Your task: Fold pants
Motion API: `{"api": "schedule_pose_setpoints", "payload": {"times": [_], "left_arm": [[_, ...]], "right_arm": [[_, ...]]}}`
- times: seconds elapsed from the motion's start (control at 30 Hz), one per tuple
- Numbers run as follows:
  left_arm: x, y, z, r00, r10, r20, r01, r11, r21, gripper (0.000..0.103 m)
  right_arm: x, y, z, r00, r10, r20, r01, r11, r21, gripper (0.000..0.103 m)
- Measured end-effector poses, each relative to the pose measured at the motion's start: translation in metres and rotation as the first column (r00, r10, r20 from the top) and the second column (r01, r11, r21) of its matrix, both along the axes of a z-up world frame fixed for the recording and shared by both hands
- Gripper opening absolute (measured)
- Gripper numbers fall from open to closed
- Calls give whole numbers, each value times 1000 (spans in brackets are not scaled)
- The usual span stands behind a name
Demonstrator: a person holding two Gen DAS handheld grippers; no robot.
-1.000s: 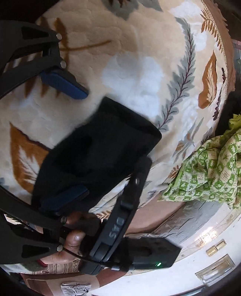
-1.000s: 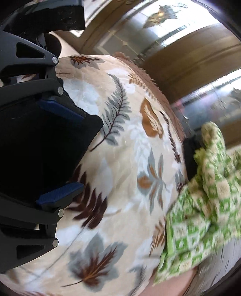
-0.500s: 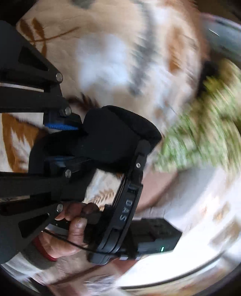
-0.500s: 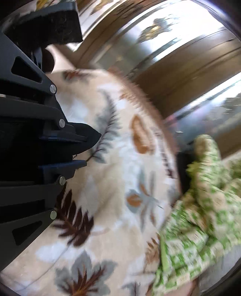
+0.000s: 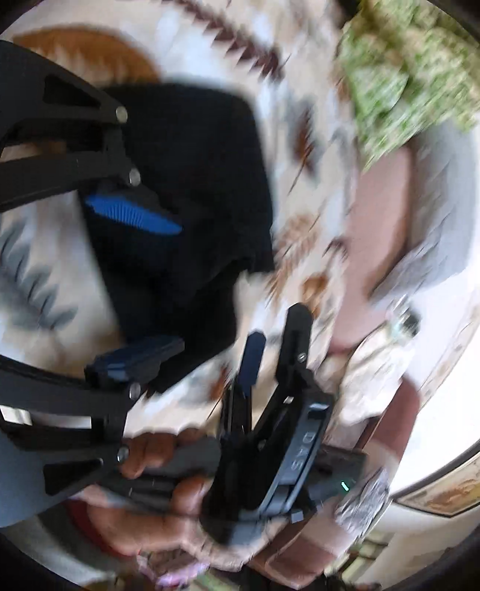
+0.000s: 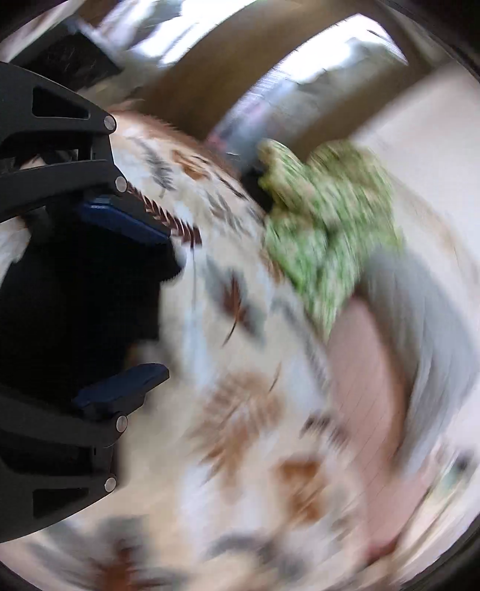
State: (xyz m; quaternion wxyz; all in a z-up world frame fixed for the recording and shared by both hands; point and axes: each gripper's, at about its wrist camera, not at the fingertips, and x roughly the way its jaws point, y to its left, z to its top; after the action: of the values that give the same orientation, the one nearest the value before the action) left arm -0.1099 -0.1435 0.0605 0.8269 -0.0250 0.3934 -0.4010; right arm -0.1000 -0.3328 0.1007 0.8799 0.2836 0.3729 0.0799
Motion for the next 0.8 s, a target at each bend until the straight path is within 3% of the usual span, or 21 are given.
{"api": "schedule_pose_setpoints", "payload": {"times": [0.07,0.17,0.3,0.47,0.7,0.8], "left_arm": [[-18,2,9,999,-42,31,41,999,16,70],[-26,25,21,997,-36,65,33,999,36,70],[-17,63,25,993,85,80,-89,995,53,74],[4,88,12,979,192,68,-198,977,83,74],[6,67,-6,991,128,46,-133,986,103,74],[-2,55,-18,994,103,46,-108,986,127,79]], "right_arm": [[-18,-26,-17,996,-79,-36,83,988,129,75],[-32,-37,-31,996,-83,-41,91,960,264,75],[-26,-18,-27,1000,-1,-15,4,976,217,82],[-5,23,-39,993,90,-80,-74,980,182,82],[-1,36,-37,994,75,-79,-57,975,214,85],[5,39,-39,988,91,-127,-64,977,202,85]]}}
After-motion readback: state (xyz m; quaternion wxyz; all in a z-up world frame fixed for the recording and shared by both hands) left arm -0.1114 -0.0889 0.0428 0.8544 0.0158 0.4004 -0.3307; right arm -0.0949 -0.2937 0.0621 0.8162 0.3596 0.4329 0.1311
